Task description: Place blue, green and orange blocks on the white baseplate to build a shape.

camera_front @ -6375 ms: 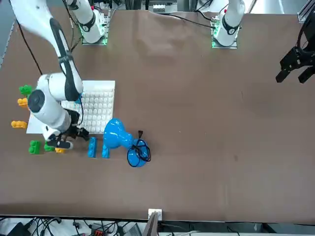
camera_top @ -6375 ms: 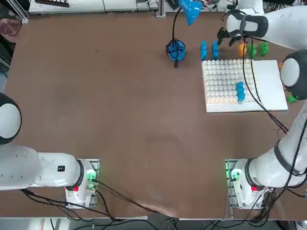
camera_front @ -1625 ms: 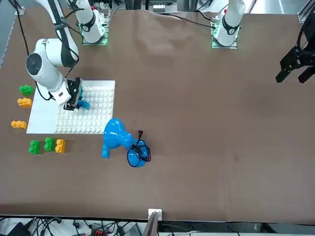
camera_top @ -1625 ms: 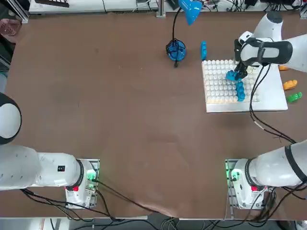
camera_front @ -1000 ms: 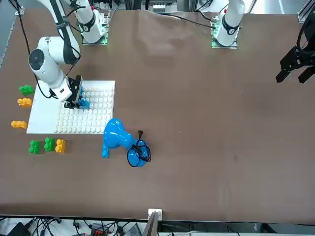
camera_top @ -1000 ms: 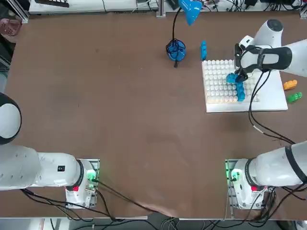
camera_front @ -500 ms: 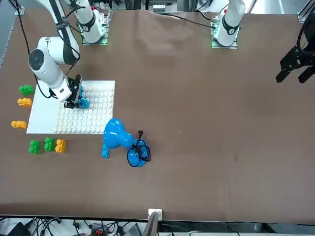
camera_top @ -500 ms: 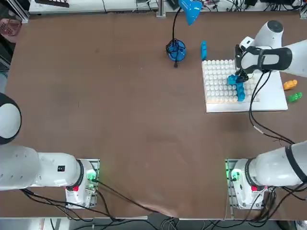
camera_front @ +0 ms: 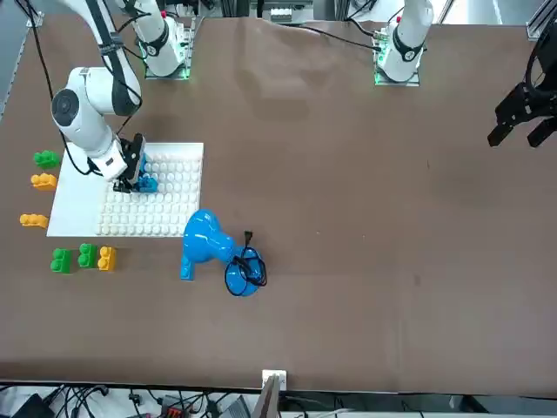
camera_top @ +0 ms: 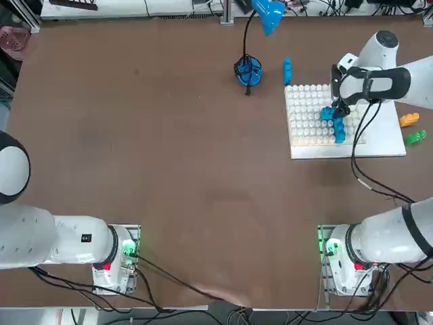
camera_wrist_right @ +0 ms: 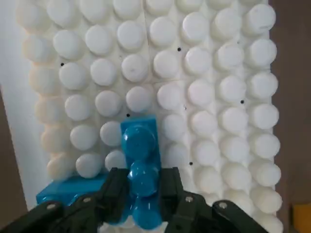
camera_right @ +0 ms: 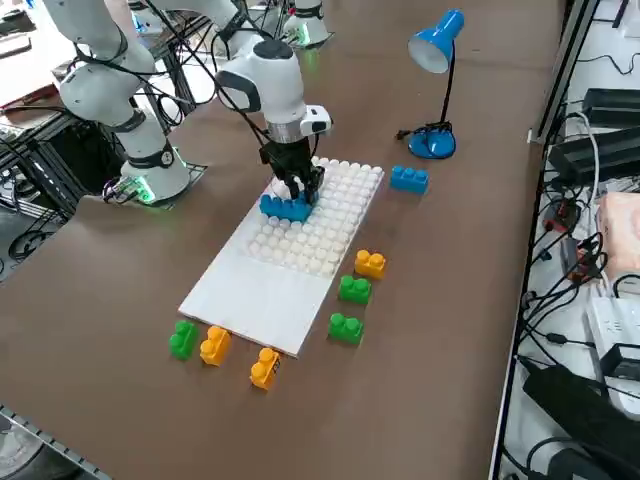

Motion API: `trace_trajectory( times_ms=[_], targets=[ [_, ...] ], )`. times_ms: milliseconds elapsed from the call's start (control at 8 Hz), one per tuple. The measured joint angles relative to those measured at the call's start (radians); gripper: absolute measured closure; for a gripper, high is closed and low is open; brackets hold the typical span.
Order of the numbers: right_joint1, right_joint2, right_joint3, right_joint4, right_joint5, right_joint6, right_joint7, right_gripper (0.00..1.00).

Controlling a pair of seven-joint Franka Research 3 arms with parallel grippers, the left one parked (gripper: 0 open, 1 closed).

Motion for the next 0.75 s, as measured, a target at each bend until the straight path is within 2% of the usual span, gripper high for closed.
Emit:
trace_trajectory(
  times_ms=[500,750],
  targets=[
    [0.0,0.02,0.002,-0.002,0.0,0.024,-0.002,0.69],
    [0.0,0.021,0.002,-0.002,0.0,0.026,-0.002,0.67]
  ],
)
